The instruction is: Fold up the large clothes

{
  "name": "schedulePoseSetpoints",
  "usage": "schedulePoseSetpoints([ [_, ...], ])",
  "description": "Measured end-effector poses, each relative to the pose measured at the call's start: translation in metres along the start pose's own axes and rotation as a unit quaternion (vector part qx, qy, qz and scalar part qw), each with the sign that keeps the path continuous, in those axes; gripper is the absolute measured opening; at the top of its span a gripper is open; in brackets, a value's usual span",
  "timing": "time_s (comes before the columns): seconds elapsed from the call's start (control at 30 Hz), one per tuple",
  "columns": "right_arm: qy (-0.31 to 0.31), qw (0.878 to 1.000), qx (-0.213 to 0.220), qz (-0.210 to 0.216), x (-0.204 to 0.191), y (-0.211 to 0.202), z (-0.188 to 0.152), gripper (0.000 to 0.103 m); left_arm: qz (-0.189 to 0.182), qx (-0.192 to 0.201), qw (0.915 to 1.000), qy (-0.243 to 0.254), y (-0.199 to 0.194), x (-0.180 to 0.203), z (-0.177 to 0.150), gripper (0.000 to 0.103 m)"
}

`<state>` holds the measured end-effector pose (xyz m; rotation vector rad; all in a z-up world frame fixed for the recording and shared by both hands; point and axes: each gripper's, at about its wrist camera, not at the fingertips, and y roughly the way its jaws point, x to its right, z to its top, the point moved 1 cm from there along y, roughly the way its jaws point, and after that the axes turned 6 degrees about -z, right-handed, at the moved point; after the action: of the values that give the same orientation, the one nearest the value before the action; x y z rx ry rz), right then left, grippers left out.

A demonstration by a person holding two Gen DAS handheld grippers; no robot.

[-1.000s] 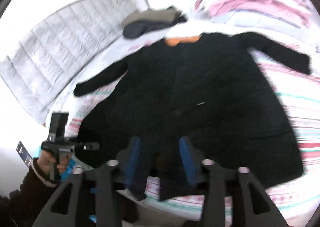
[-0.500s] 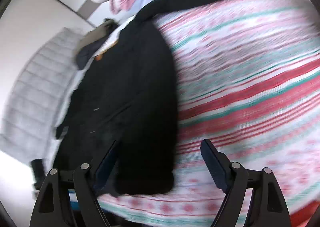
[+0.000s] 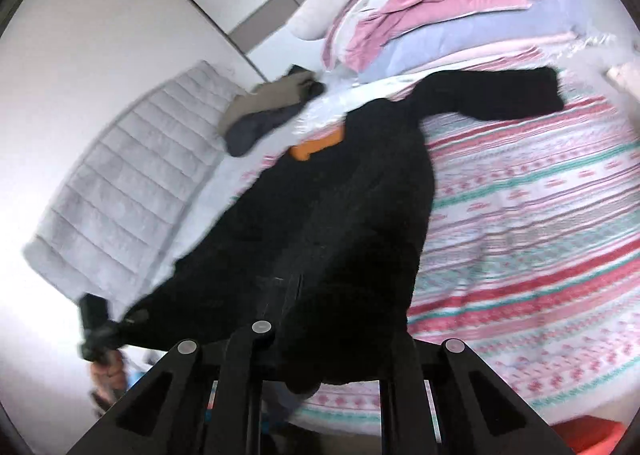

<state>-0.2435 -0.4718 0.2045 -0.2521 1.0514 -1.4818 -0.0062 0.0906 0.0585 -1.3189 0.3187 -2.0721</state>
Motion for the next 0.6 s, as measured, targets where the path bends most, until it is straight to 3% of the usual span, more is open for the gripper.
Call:
schedulePoseSetpoints([
  [0.1,-0.03,0.994,-0.048,-0.095,0.01,0.026,-0.021,0.024,0.116,-0.042,0.9915,0.043,0.021,-0.019,-0.025,0.034],
  [0.17,-0.028,0.987,-0.083,-0.132,0.022,0.046,-0.039,0.033,0.169,-0.054,0.9814,0.072,0.033,-0.025,-0.041,0.035],
  [0.27,-0.027,0.979,-0.11,-0.17,0.043,0.055,-0.056,0.041,0.199,-0.06,0.9731,0.099,0.034,-0.027,-0.055,0.046],
  [0.3,-0.028,0.977,-0.11,-0.178,0.047,0.052,-0.059,0.042,0.214,-0.053,0.9686,0.115,0.029,-0.026,-0.059,0.057],
  [0.37,-0.028,0.977,-0.101,-0.186,0.053,0.035,-0.061,0.052,0.247,-0.033,0.9556,0.158,0.017,-0.017,-0.065,0.064],
  [0.47,-0.04,0.976,-0.069,-0.201,0.051,0.013,-0.057,0.056,0.25,-0.019,0.9502,0.185,0.004,-0.007,-0.065,0.065],
  [0.6,-0.078,0.98,-0.055,-0.175,0.02,0.011,-0.057,0.059,0.203,-0.004,0.9567,0.208,0.019,0.007,-0.051,0.065],
])
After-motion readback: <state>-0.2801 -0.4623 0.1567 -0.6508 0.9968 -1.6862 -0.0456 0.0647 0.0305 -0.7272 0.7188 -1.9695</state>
